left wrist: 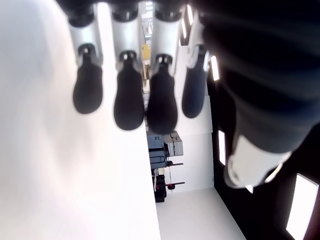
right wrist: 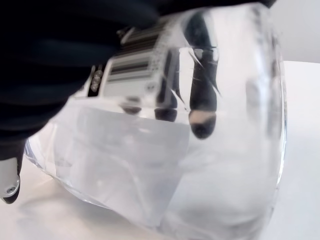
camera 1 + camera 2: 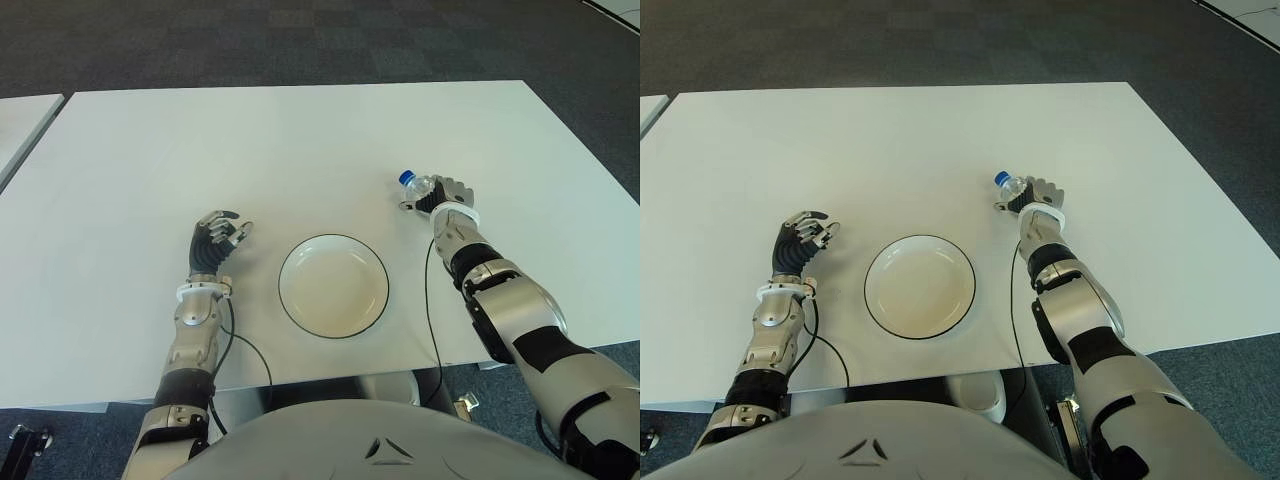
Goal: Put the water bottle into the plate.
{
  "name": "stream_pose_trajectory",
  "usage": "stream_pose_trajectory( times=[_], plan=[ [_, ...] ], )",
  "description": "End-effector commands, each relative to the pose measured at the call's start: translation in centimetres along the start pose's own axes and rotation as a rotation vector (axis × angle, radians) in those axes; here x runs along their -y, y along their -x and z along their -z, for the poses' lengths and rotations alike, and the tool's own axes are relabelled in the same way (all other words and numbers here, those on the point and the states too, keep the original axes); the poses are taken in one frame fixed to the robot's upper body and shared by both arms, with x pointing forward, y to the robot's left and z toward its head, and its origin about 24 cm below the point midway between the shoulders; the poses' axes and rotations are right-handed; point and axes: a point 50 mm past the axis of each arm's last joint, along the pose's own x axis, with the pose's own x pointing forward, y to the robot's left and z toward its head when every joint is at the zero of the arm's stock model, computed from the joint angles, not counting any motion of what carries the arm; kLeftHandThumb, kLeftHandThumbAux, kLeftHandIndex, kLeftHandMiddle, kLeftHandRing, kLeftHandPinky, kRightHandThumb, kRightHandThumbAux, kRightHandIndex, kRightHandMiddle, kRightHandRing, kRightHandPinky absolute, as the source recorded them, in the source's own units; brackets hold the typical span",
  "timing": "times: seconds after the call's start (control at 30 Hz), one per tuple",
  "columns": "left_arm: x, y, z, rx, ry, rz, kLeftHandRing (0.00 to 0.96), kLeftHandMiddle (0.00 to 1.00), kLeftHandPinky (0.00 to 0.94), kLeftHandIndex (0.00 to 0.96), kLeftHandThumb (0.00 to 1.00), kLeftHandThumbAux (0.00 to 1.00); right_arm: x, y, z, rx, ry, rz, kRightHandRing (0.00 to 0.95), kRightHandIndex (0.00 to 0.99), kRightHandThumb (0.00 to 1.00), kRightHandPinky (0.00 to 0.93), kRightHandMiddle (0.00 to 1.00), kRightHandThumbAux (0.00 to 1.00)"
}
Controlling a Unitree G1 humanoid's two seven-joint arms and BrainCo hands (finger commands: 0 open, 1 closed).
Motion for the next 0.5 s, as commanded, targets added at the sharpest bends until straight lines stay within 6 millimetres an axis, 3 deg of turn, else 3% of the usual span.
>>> stream_pose_trajectory(
  times=[0.03,0.5],
  plan=[
    [0.04,0.00,0.37,-0.039,0.039,-0.035,0.687,0.698,0.661,0.436,0.708,0.715,-5.25,1.94,1.76,-0.087,-0.025,-0.193,0.724,0.423,0.692,0.783,0.718,0.688],
    [-0.02,-0.08,0.35,-0.032,0.054,-0.060,0.679,0.698,0.654,0.438,0.710,0.713,-5.16,1.93,1.55,-0.110,-0.028,-0.201,0.787,0.438,0.713,0.826,0.782,0.705]
  ],
)
